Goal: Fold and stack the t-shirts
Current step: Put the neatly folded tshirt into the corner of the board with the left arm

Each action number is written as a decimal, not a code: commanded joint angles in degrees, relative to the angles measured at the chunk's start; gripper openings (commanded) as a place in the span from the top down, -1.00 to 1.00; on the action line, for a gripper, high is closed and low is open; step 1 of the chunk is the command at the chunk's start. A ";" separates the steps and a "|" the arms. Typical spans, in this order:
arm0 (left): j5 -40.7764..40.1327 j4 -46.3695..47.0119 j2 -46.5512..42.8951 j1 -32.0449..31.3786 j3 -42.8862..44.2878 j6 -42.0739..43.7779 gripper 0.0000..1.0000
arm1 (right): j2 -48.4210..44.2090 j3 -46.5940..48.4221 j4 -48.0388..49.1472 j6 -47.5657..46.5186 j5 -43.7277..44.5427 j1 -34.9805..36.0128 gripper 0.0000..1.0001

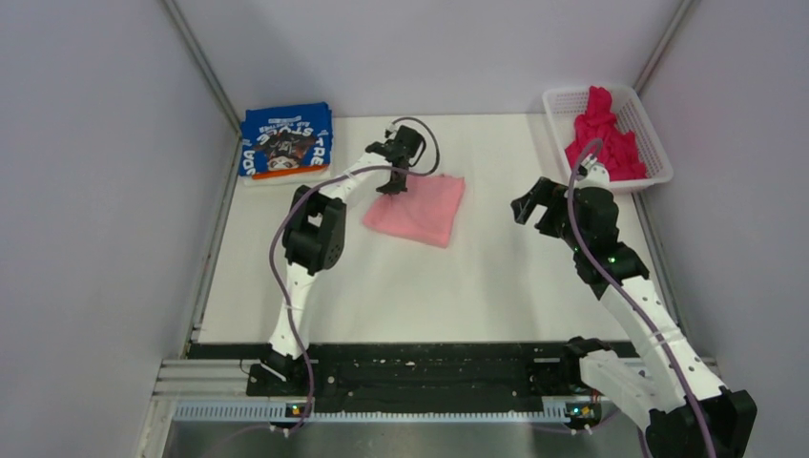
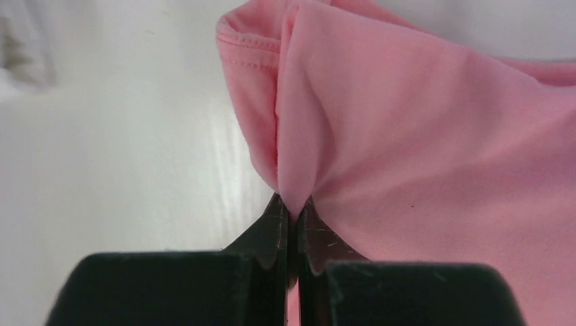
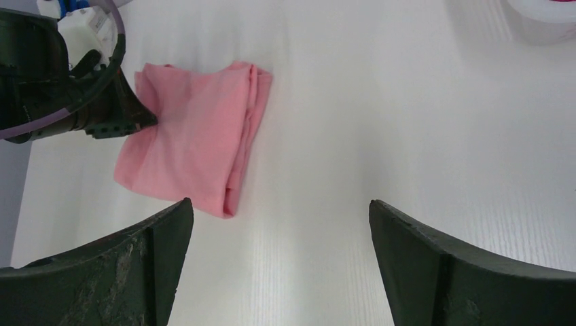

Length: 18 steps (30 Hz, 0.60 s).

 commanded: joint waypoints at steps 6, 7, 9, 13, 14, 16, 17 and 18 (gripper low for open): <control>-31.18 14.43 -4.42 1.57 3.19 17.87 1.00 | -1.33 -1.39 2.51 -1.37 2.01 -0.28 -0.97; -33.42 16.86 -4.39 1.71 3.32 19.90 1.00 | -1.42 -1.63 3.08 -1.48 1.88 -0.27 -0.97; -36.62 20.78 -3.85 2.14 4.04 25.33 1.00 | -1.46 -2.03 4.14 -1.55 1.52 -0.30 -0.97; -38.98 25.12 -3.09 3.29 7.18 31.06 1.00 | -1.13 -2.23 4.56 -1.84 1.85 -0.30 -0.97; -39.24 25.97 -3.16 3.55 7.76 32.27 1.00 | -1.07 -2.31 4.66 -1.80 1.99 -0.29 -0.97; -39.85 28.30 -3.32 4.00 8.66 34.71 1.00 | -0.79 -2.39 4.97 -1.82 2.21 -0.27 -0.97; -40.22 29.29 -3.24 4.28 9.42 36.11 1.00 | -0.63 -2.41 5.02 -1.86 2.21 -0.24 -0.97; -40.65 30.16 -3.19 4.52 10.14 37.24 1.00 | -0.47 -2.42 5.05 -1.94 2.31 -0.24 -0.97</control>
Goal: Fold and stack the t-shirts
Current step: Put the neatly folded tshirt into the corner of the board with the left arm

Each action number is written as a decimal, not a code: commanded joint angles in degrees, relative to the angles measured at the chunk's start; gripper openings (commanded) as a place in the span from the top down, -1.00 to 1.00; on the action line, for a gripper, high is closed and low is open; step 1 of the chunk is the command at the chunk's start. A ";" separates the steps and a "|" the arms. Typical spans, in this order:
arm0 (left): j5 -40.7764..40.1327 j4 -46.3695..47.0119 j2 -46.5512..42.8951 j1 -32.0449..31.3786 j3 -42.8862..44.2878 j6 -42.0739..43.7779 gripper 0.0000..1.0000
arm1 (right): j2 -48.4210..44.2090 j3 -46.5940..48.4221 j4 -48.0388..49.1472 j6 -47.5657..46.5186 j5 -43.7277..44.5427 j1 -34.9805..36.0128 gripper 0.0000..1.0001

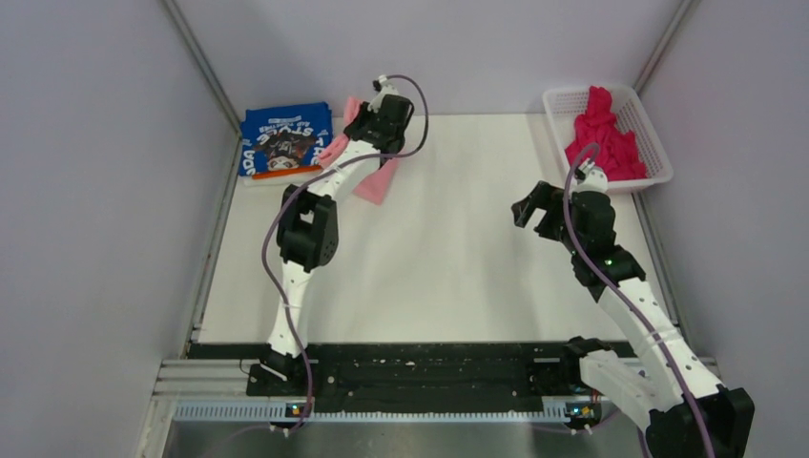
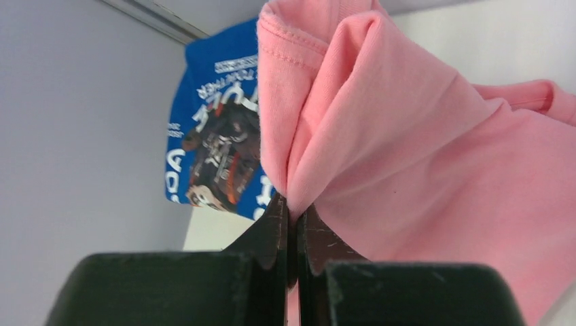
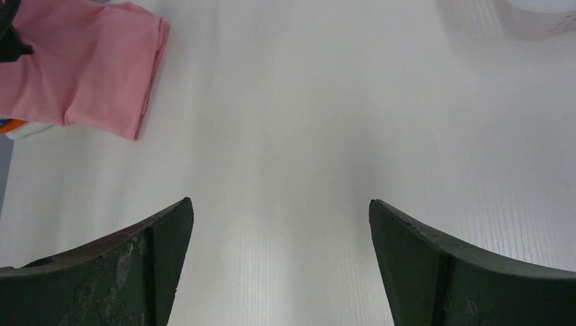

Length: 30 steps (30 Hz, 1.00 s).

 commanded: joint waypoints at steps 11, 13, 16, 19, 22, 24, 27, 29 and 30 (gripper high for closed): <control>-5.11 10.82 -4.10 4.12 11.09 12.75 1.00 | 1.30 0.10 3.50 -1.10 1.27 -0.28 -0.97; -4.80 11.11 -4.69 4.24 11.58 13.46 1.00 | 1.58 0.10 3.65 -1.05 1.16 -0.26 -0.97; -4.43 10.77 -5.49 4.43 12.67 14.17 1.00 | 1.94 0.18 3.60 -1.09 0.81 -0.28 -0.98; -4.01 10.22 -6.74 4.50 13.20 14.14 1.00 | 2.18 0.29 3.59 -1.01 0.63 -0.28 -0.97; -3.92 9.68 -7.85 4.49 13.41 13.49 1.00 | 2.18 0.36 3.61 -0.94 0.48 -0.26 -0.97; -3.43 8.96 -8.47 4.55 13.86 12.78 1.00 | 2.18 0.36 3.87 -0.84 0.32 -0.24 -0.97; -3.36 8.67 -8.48 4.55 15.77 12.87 1.00 | 2.30 0.60 3.94 -0.79 -0.29 -0.27 -0.97; -3.48 9.00 -8.39 4.64 16.79 13.79 1.00 | 2.27 0.62 3.77 -0.80 -0.27 -0.30 -0.97; -3.50 9.48 -8.35 4.74 17.03 14.33 1.00 | 2.22 0.62 3.64 -0.81 -0.17 -0.25 -0.97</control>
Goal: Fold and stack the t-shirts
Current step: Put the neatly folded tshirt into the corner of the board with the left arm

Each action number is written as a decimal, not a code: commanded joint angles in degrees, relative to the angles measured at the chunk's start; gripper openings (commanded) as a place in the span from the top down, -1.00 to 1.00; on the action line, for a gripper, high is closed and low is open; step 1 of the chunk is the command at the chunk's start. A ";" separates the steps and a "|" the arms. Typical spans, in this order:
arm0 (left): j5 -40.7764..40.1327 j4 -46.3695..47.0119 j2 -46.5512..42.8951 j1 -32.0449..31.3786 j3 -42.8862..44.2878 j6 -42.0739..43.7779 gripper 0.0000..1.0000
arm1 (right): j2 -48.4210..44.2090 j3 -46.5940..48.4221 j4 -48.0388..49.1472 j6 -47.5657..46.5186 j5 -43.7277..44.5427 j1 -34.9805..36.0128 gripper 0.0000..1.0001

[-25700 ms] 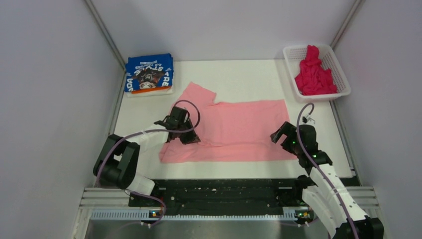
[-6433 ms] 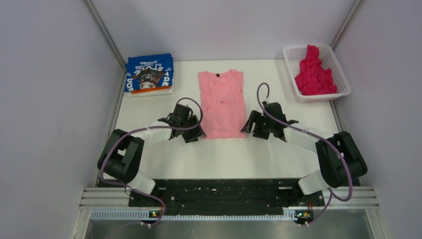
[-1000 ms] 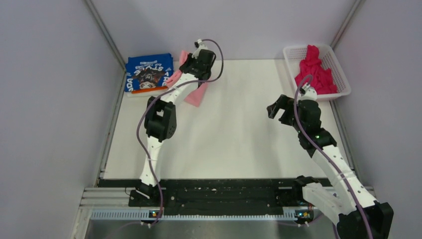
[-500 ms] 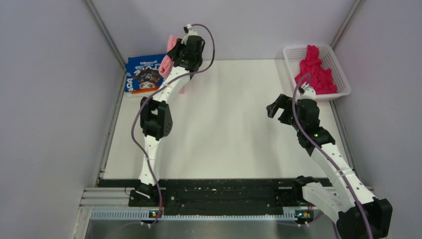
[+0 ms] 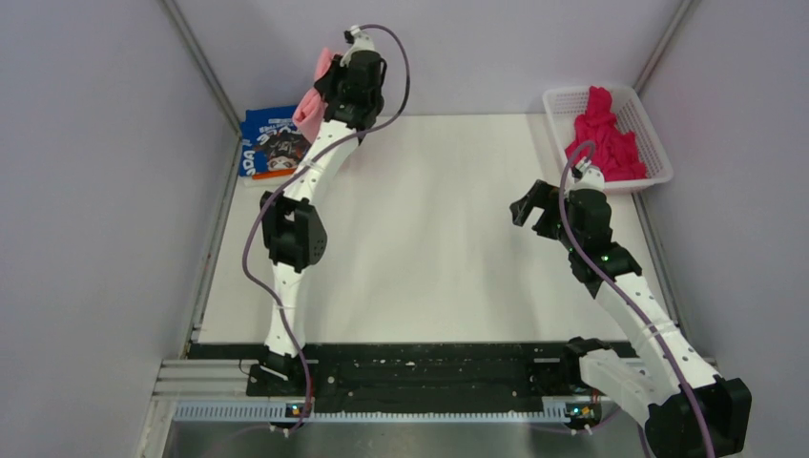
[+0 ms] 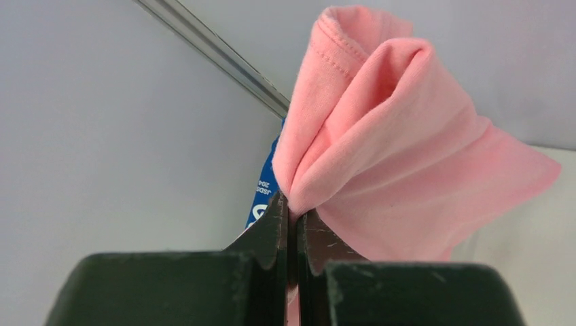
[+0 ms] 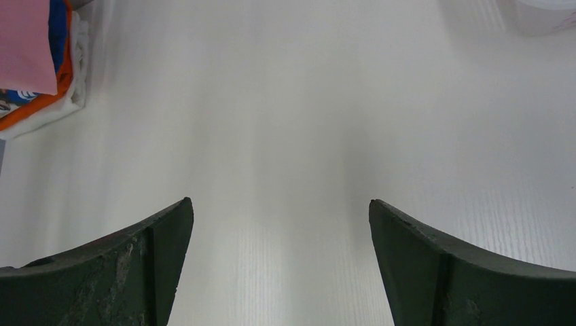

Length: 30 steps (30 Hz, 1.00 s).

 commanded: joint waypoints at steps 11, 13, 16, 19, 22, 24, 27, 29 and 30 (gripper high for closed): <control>0.79 1.16 -4.63 2.78 4.55 -2.58 1.00 | 0.40 0.62 2.08 -0.82 0.29 -0.30 -0.97; 1.29 0.52 -4.02 3.87 4.47 -3.73 1.00 | 0.51 0.67 1.96 -0.80 0.52 -0.26 -0.97; 2.94 -0.59 -3.22 6.09 4.38 -6.07 1.00 | 0.77 0.71 1.83 -0.79 1.05 -0.25 -0.97; 5.79 -3.15 -2.29 8.53 4.39 -9.22 1.00 | 1.16 0.95 1.60 -0.79 1.28 -0.24 -0.97; 10.16 -5.25 -1.00 11.34 3.62 -13.12 1.00 | 1.74 0.99 1.58 -0.79 1.51 -0.29 -0.97; 11.38 -6.38 0.38 13.15 3.65 -14.83 1.00 | 2.24 1.00 1.65 -0.78 1.50 -0.25 -0.97; 14.90 -8.77 1.99 15.91 3.67 -18.43 1.00 | 3.29 1.13 1.66 -0.72 1.54 -0.26 -0.97; 17.57 -10.37 2.84 17.81 3.65 -21.00 1.00 | 4.00 1.30 1.74 -0.66 1.37 -0.27 -0.97; 19.05 -11.02 3.20 18.66 3.55 -21.53 1.00 | 4.31 1.40 1.77 -0.64 1.17 -0.26 -0.97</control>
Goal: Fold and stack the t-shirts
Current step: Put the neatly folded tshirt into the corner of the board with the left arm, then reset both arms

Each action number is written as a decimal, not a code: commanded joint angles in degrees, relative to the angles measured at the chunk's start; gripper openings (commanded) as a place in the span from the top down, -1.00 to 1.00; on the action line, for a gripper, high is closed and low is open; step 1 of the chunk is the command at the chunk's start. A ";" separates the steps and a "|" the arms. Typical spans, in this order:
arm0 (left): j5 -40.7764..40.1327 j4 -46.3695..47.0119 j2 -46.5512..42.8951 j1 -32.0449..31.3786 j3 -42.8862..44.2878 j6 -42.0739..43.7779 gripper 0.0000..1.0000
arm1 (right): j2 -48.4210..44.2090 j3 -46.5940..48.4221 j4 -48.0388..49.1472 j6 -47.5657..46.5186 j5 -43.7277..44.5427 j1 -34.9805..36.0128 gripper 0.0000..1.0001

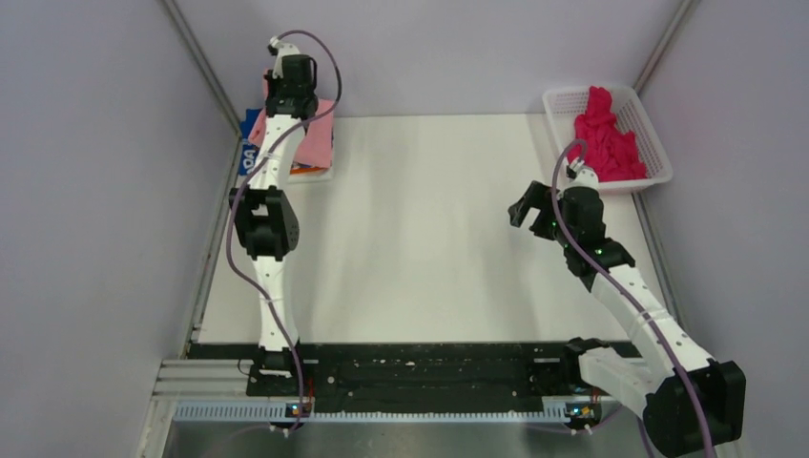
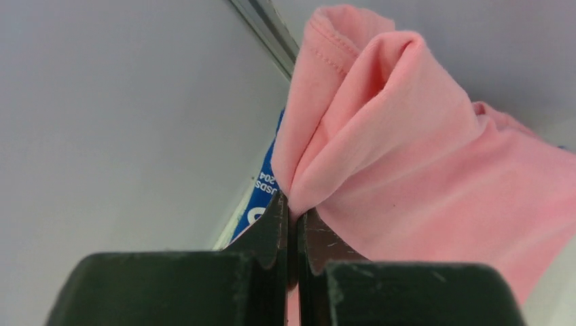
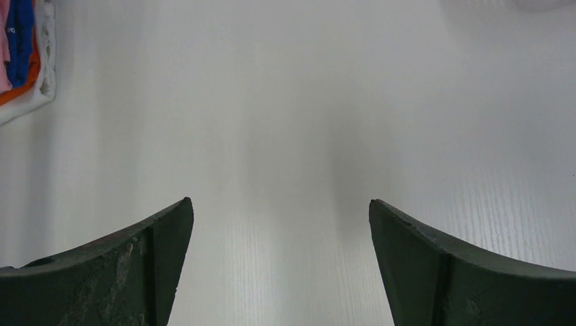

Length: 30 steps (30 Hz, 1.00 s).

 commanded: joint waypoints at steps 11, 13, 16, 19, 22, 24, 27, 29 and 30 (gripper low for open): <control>18.83 -3.03 4.71 10.96 0.76 -13.19 0.39 | 2.21 1.42 2.03 -0.48 0.13 -0.24 -0.97; 17.13 -3.35 4.27 11.07 0.44 -13.34 -0.35 | 2.36 1.41 1.99 -0.35 0.23 -0.25 -0.97; 16.04 -2.50 2.18 11.09 -1.19 -13.79 -0.82 | 2.36 1.50 1.92 -0.33 0.23 -0.28 -0.97; 18.63 -2.96 -0.43 11.06 -1.27 -15.09 -0.96 | 2.14 1.35 1.83 -0.22 0.35 -0.24 -0.97; 23.20 -5.12 -3.51 10.76 -1.63 -17.68 -0.98 | 1.71 0.43 1.98 0.36 0.18 -0.27 -0.98; 26.23 -5.69 -6.58 10.29 -3.95 -19.58 -0.98 | 1.19 -0.60 1.99 1.09 -0.08 -0.27 -0.97; 31.36 -4.52 -13.01 8.59 -10.88 -22.51 -0.97 | -0.56 -2.40 1.78 2.58 -0.22 -0.24 -0.97; 35.71 -2.23 -18.56 7.04 -18.93 -25.94 -0.97 | -2.29 -4.32 1.91 3.17 -0.09 -0.30 -0.97; 37.90 -0.72 -21.75 6.09 -23.54 -27.47 -0.97 | -3.46 -5.54 1.95 3.47 0.25 -0.26 -0.97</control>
